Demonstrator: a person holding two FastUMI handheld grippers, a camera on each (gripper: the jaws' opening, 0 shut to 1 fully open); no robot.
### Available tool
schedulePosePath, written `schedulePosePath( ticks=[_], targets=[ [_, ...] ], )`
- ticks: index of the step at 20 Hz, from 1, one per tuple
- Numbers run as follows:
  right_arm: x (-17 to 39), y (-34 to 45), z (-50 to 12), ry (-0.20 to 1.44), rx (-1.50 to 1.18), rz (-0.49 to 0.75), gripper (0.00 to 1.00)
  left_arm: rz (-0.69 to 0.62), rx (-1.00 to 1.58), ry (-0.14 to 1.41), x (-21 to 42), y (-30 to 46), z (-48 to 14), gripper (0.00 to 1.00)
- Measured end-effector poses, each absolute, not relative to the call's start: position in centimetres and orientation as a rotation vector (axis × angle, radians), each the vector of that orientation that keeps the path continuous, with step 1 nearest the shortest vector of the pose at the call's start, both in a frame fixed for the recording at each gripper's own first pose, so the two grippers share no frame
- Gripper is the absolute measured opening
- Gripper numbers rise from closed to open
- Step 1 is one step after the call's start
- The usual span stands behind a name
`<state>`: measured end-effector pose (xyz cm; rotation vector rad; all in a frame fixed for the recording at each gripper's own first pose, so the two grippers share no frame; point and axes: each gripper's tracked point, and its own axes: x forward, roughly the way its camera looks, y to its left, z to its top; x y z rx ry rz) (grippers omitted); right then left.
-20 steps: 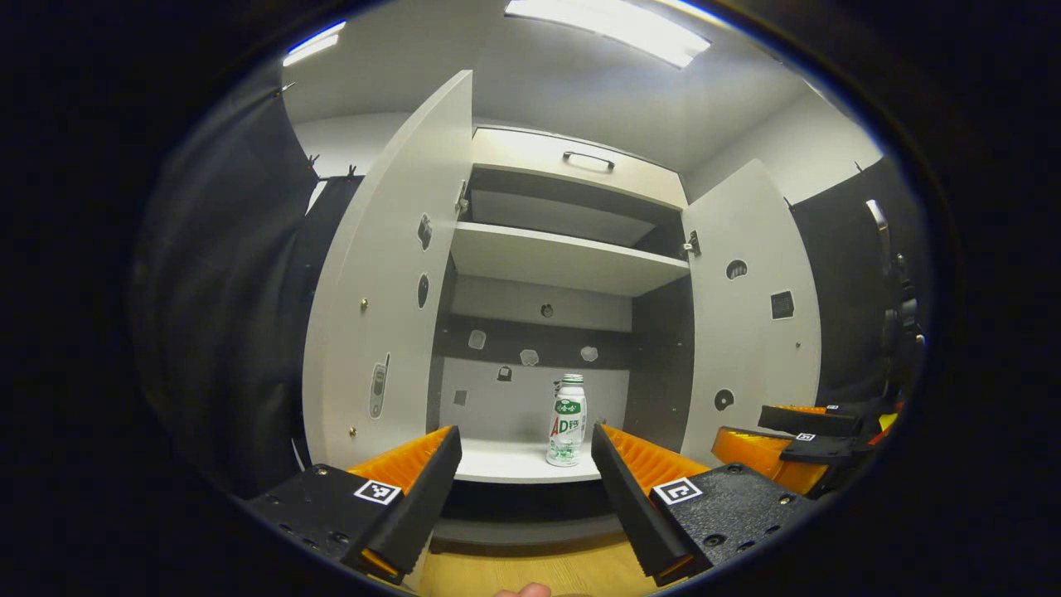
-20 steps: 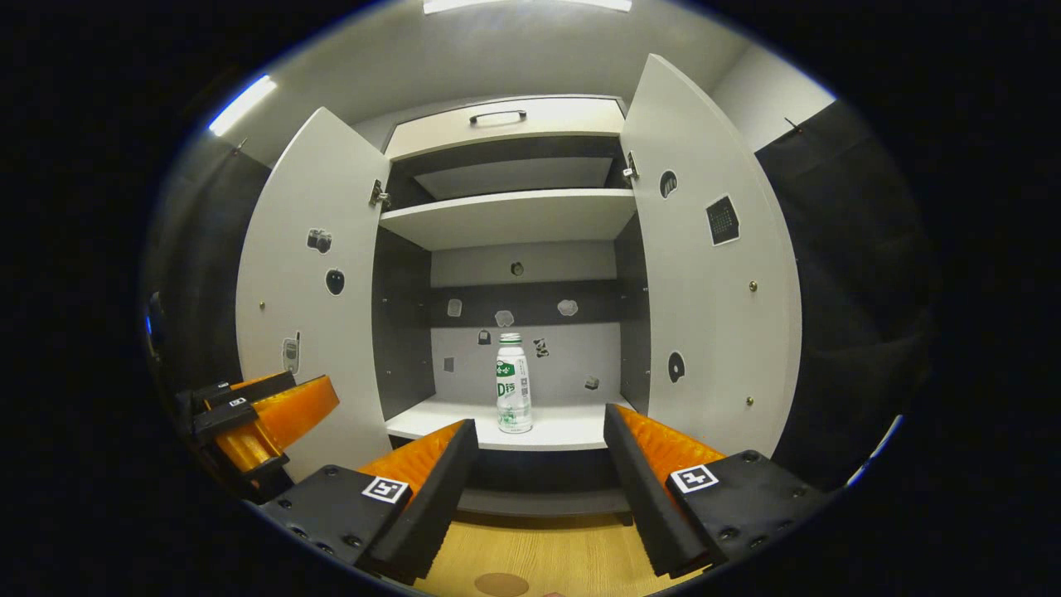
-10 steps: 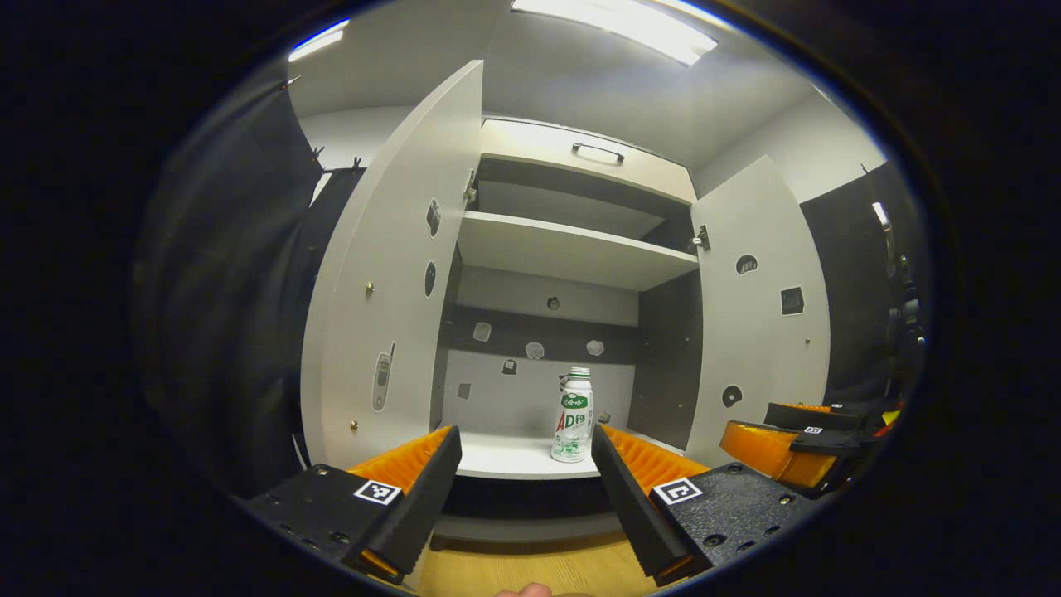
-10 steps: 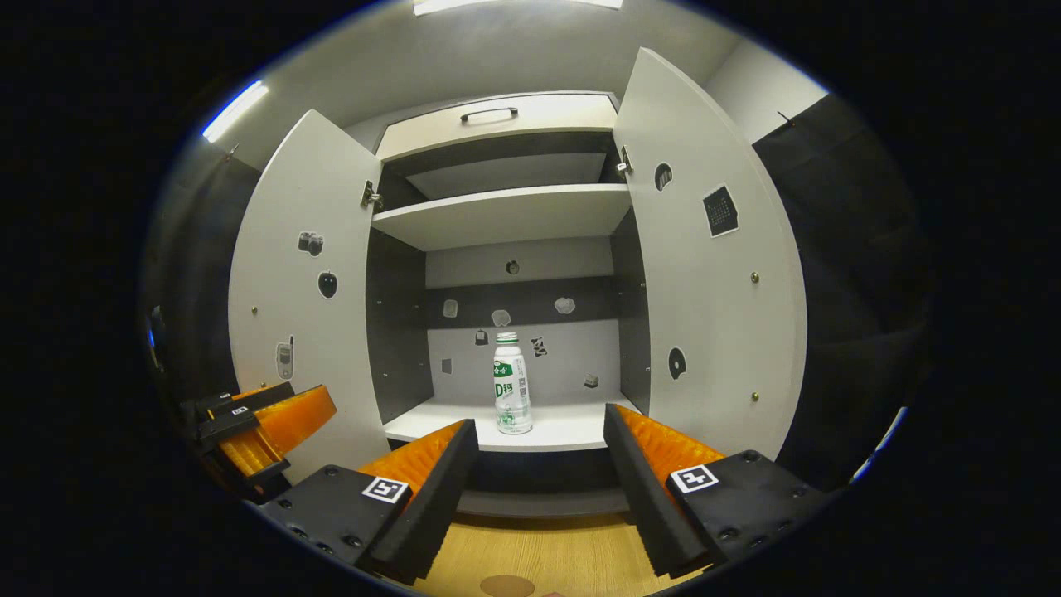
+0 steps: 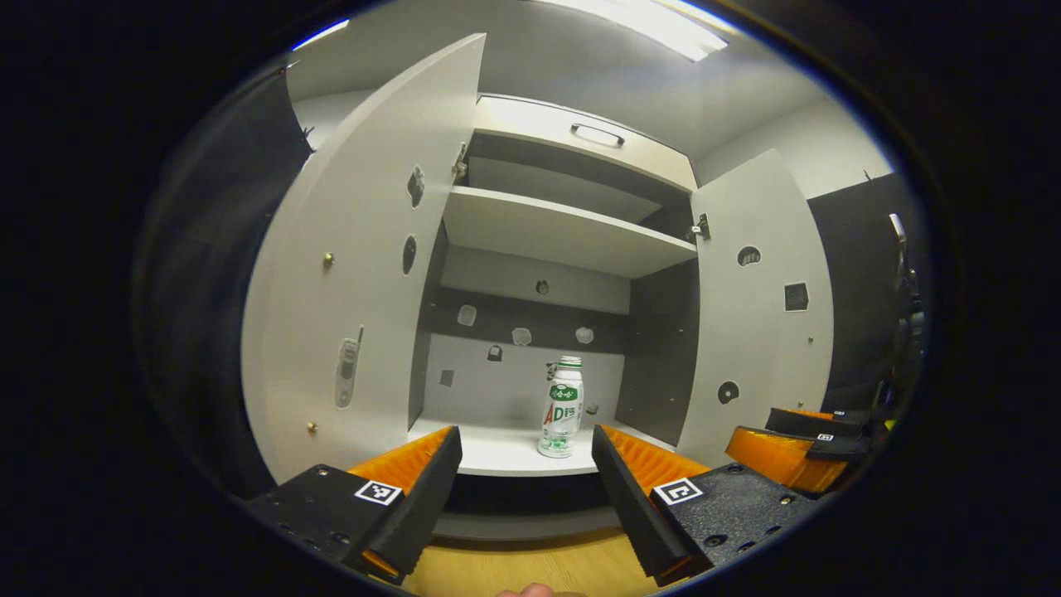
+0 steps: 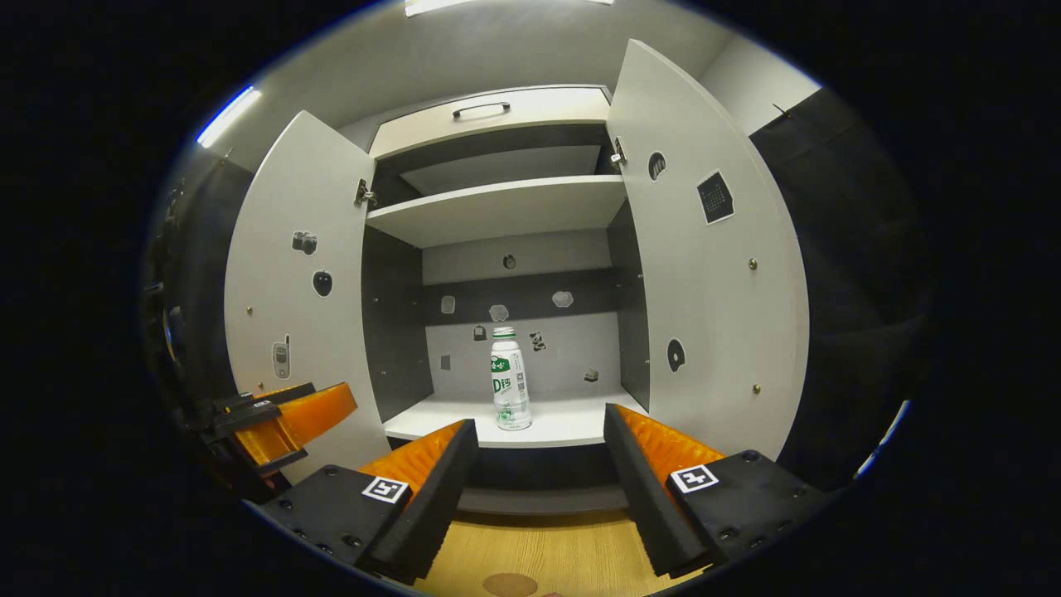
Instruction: Grasp the bottle in the cabinet with the left hand and place it on the coaster, then close the right door with the right hand and the left door with the left hand.
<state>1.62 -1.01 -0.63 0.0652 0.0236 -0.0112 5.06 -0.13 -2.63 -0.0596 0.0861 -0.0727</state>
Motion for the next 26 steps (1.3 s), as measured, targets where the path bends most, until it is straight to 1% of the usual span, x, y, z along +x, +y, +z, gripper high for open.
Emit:
schedulePosePath(
  ticks=[1,2,4,5,7,8,11,15,16,17,18,21,22,26],
  targets=[
    [1.6,-1.1,-0.7,0.024,0.065,-0.012,0.92,-0.091,-0.066,0.091,6.2,-0.5,-3.0,0.95],
    [1.6,-1.2,-0.6,0.024,0.062,-0.012,0.99,-0.107,-0.071,0.091,7.5,-0.9,-3.1,0.95],
    [1.5,-1.7,-0.4,0.017,0.053,-0.02,0.99,-0.135,-0.072,0.082,10.3,-2.0,-3.4,0.95],
    [1.3,-2.1,-0.3,0.013,0.049,-0.029,0.92,-0.141,-0.068,0.083,11.8,-2.3,-3.9,0.95],
    [1.0,-2.8,-0.1,0.005,0.053,-0.041,0.92,-0.157,-0.062,0.096,14.7,-3.3,-5.0,0.95],
    [0.8,-3.1,-0.1,0.002,0.057,-0.045,0.99,-0.171,-0.063,0.11,16.1,-3.9,-5.7,0.95],
    [0.7,-4.6,-0.3,0.006,0.054,-0.08,0.99,-0.191,-0.075,0.133,20.6,-5.6,-7.6,0.95],
    [0.7,-5.7,-0.6,0.017,0.047,-0.112,0.99,-0.178,-0.023,0.157,25.5,-6.4,-10.0,0.95],
    [0.9,-5.9,-0.7,0.018,0.05,-0.116,0.92,-0.174,-0.01,0.162,26.6,-6.5,-10.7,0.95],
    [0.9,-6.1,-0.6,0.016,0.053,-0.122,0.92,-0.167,0.001,0.168,27.4,-6.5,-11.4,0.95],
    [1.0,-6.2,-0.6,0.015,0.055,-0.125,0.99,-0.16,0.009,0.175,28.3,-6.5,-12.0,0.95],
    [1.3,-6.6,-0.6,0.017,0.046,-0.135,0.99,-0.16,0.024,0.201,30.2,-7.1,-13.8,0.96],
    [1.3,-6.7,-0.7,0.016,0.045,-0.138,0.92,-0.162,0.028,0.216,30.5,-7.3,-14.3,0.95],
    [1.2,-7.3,-0.7,0.013,0.046,-0.159,0.92,-0.16,0.019,0.225,31.6,-7.6,-15.4,0.95]
  ],
)
